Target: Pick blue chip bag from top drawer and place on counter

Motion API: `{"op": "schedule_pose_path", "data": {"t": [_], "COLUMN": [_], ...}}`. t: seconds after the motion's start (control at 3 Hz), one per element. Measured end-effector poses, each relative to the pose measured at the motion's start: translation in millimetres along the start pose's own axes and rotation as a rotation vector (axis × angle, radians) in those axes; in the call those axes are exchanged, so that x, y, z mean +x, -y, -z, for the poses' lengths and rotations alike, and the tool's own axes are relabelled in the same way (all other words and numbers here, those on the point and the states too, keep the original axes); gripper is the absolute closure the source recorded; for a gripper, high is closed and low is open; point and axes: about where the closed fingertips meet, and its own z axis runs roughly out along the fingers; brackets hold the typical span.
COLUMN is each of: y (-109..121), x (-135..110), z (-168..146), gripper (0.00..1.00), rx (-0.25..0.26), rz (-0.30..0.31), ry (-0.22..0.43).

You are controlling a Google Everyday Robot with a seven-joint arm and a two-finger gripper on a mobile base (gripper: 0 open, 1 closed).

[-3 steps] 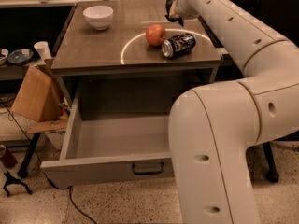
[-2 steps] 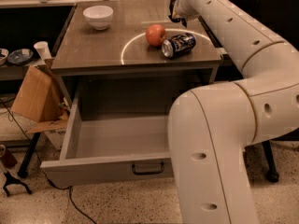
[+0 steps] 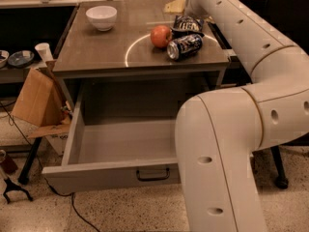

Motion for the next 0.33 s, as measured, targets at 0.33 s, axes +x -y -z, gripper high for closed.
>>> {"op": "schedule_pose_path", "data": {"t": [0.33], "y": [0.0], "x": [0.0], "z": [0.0], "gripper": [0.00], "rx": [0.000], "rz": [0.000], "ry": [0.000]}}
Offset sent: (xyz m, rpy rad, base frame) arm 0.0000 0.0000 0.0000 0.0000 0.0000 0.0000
